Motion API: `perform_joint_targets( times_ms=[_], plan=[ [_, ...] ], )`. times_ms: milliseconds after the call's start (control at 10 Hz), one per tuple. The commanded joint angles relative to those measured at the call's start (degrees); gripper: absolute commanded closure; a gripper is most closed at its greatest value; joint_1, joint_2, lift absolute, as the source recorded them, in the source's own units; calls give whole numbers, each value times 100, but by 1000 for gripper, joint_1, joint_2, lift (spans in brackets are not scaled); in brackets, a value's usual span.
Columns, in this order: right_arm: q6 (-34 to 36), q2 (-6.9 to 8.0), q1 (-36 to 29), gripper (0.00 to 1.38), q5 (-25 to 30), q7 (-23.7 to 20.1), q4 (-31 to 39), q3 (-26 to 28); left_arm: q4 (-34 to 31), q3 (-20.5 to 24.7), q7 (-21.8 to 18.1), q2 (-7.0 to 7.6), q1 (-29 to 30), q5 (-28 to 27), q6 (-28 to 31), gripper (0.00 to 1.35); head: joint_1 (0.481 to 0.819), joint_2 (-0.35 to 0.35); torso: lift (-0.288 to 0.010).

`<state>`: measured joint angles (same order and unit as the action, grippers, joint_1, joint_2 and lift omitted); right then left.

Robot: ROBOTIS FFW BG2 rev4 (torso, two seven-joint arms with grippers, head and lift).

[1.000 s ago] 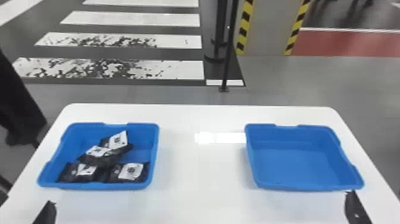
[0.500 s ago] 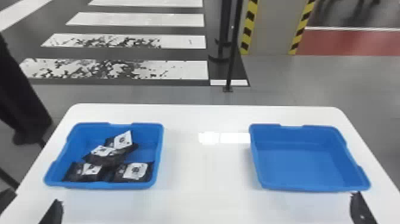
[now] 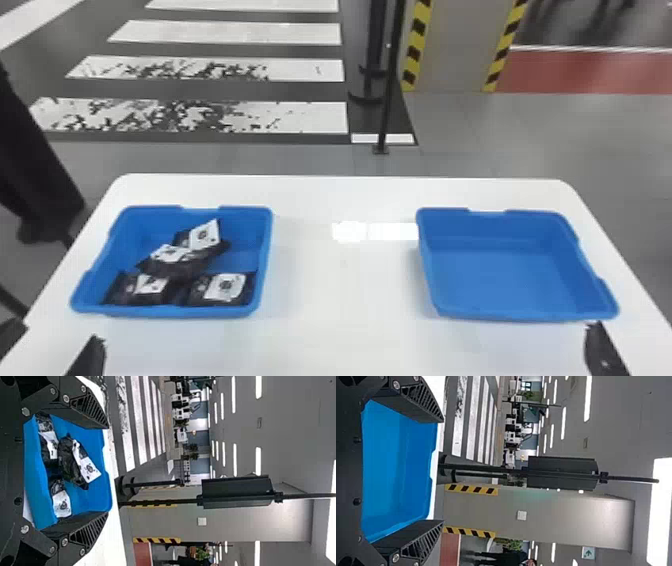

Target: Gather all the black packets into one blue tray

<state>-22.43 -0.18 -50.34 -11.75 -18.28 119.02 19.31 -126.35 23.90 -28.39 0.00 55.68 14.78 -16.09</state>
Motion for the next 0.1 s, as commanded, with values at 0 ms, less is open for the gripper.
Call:
perform_joint_targets(
  times_ms=[0],
  plan=[
    [7, 23, 0, 117, -13, 0, 2, 0, 0, -14, 0, -15, 0, -4, 5, 286, 695, -22, -110]
  ],
)
